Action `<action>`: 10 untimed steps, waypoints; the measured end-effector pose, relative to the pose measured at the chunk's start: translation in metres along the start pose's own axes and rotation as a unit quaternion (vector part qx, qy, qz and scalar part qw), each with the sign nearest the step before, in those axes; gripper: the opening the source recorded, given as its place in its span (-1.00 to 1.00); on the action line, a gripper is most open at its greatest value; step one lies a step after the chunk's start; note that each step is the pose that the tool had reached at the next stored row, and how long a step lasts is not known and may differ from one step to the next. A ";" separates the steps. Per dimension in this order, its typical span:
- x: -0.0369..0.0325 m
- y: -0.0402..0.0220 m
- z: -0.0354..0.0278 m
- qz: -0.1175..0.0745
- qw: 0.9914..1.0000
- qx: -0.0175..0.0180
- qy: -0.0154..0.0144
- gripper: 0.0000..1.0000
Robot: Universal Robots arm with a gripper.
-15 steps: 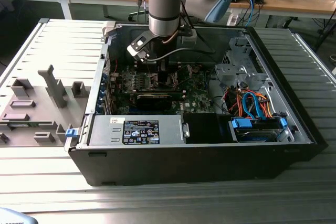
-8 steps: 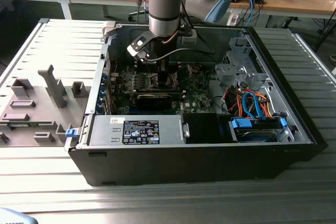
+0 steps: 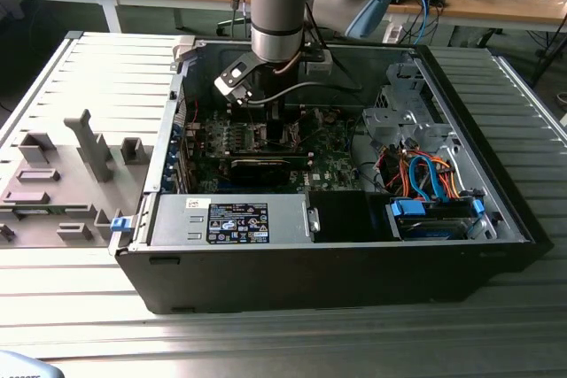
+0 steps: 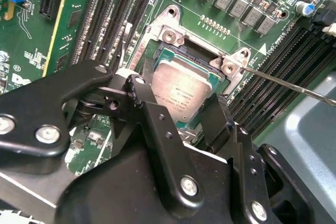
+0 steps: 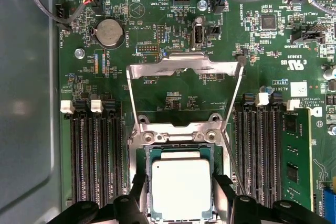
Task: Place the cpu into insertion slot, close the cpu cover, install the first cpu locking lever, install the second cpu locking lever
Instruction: 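Place the cpu into insertion slot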
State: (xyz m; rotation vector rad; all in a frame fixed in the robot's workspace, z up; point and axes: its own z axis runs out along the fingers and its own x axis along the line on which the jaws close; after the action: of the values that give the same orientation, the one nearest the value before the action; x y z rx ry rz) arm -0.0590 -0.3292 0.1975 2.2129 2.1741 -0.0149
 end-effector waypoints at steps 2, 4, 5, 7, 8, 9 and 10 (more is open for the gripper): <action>-0.0001 0.0001 -0.0032 0.000 1.000 0.000 0.000 0.24; -0.0002 0.0001 -0.0063 0.000 1.000 0.000 0.000 0.24; -0.0002 0.0002 -0.0082 0.000 1.000 0.000 0.000 0.24; -0.0002 0.0003 -0.0123 0.000 1.000 -0.001 0.000 0.24; 0.0002 0.0002 -0.0126 0.000 1.000 -0.001 0.000 0.22; 0.0002 0.0003 -0.0126 0.000 1.000 -0.001 0.000 0.22; 0.0002 0.0002 -0.0126 0.000 1.000 -0.001 0.000 0.07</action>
State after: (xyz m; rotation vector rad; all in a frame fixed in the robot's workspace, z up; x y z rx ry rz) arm -0.0590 -0.3286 0.2101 2.2124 2.1736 -0.0133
